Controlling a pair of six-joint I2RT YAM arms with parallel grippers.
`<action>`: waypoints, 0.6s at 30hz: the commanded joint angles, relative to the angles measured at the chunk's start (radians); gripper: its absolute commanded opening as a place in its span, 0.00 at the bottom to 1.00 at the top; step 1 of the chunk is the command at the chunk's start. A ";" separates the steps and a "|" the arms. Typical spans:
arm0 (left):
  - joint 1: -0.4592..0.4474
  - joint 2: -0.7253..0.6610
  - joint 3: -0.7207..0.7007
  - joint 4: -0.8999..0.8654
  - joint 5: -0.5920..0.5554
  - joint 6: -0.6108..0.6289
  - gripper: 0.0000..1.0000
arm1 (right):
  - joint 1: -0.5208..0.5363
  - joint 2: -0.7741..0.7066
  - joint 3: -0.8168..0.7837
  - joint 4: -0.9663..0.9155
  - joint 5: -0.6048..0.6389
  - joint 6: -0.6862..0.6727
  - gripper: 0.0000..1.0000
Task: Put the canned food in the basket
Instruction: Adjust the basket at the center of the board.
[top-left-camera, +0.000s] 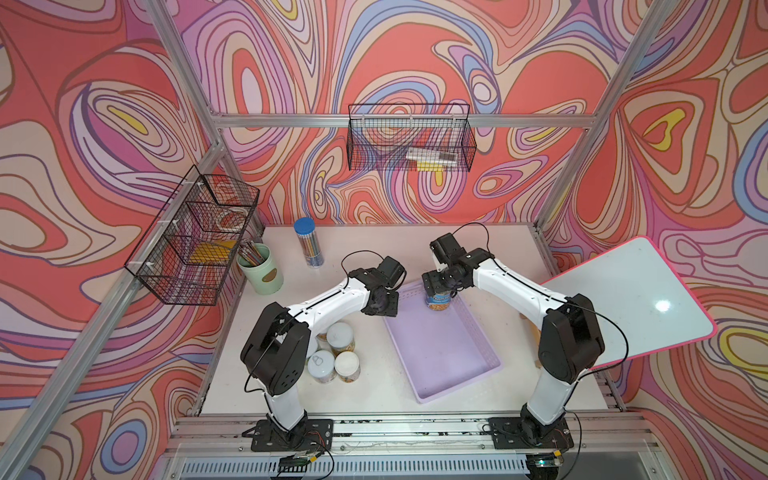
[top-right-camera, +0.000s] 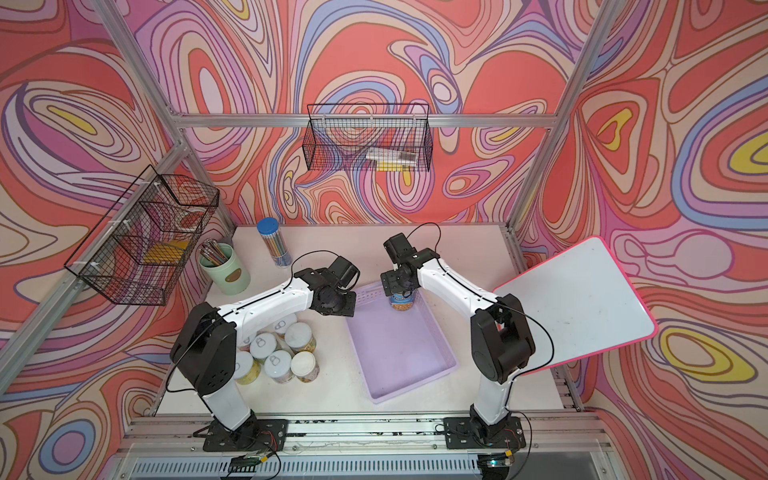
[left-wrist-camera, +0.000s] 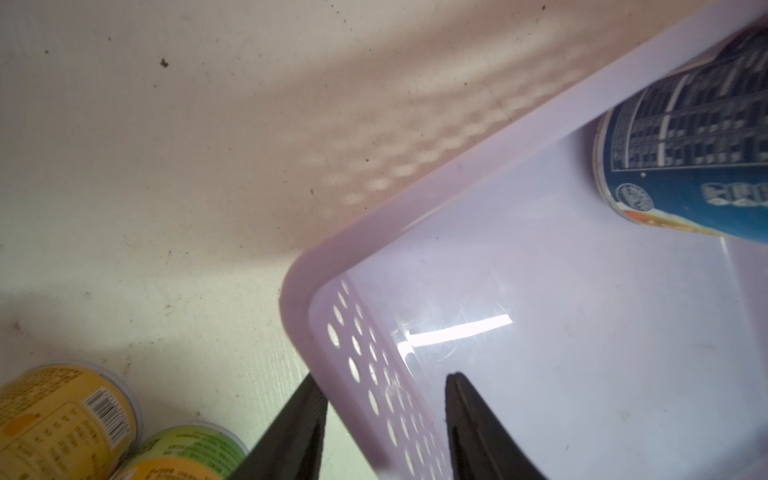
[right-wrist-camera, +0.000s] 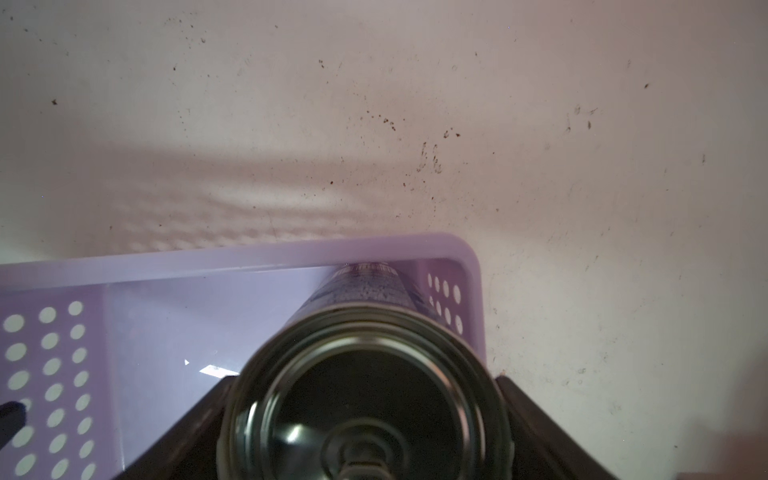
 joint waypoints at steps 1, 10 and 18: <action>0.001 0.035 0.055 -0.076 -0.073 0.028 0.47 | -0.004 -0.011 0.047 0.080 0.014 -0.004 0.50; 0.046 0.095 0.118 -0.088 -0.095 0.063 0.39 | -0.005 -0.004 0.049 0.079 0.011 0.024 0.50; 0.080 0.147 0.173 -0.077 -0.078 0.097 0.30 | -0.005 -0.009 0.050 0.075 -0.011 0.068 0.49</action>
